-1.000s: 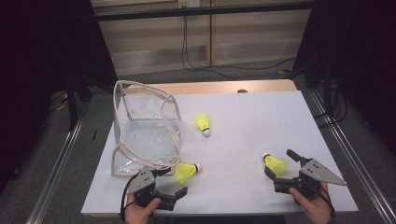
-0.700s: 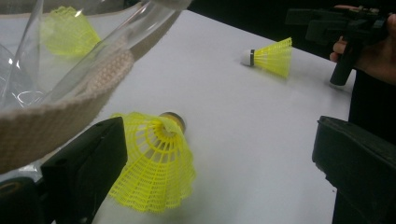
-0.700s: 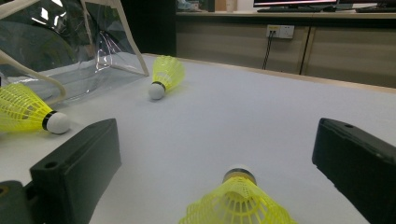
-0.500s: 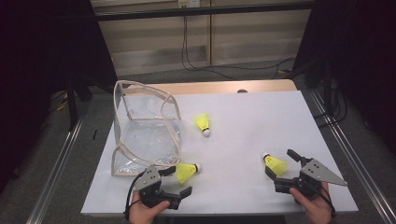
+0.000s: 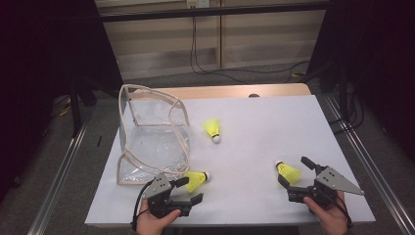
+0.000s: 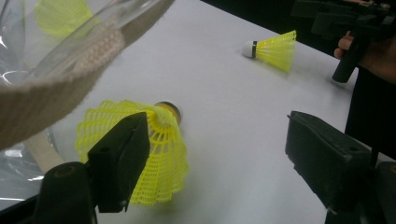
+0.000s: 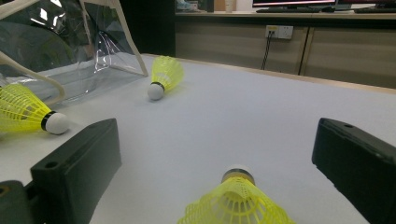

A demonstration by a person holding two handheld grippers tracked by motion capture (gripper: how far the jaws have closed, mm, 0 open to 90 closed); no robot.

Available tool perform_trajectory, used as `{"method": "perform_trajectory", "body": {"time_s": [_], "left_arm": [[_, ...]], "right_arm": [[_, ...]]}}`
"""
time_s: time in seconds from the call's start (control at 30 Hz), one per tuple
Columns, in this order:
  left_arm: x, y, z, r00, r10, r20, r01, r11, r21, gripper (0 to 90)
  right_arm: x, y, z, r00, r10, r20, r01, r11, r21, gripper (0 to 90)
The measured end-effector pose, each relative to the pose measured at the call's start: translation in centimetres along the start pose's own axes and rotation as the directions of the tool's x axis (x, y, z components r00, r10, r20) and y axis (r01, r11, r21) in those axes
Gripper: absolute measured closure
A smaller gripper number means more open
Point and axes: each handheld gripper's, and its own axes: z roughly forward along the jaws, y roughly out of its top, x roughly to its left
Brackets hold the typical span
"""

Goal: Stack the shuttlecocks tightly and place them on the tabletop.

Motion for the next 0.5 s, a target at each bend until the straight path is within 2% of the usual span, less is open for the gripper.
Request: {"method": "perform_trajectory", "body": {"time_s": [0.1,0.23,0.5], "left_arm": [[0.07,-0.07,0.04,1.0000,-0.006,0.004,0.006,0.9999,0.012,23.5],[0.02,-0.14,0.12,0.9999,-0.008,-0.012,0.008,0.9998,0.018,27.6],[-0.04,-0.21,0.23,0.9996,-0.018,-0.023,0.019,0.9997,0.015,39.3]], "right_arm": [[0.00,0.01,-0.01,1.0000,0.000,0.000,0.000,1.000,0.000,0.7],[0.01,0.04,-0.04,1.0000,-0.003,-0.003,0.003,1.000,-0.003,0.7],[0.02,0.06,-0.04,1.0000,-0.005,-0.004,0.005,1.000,-0.006,0.7]]}}
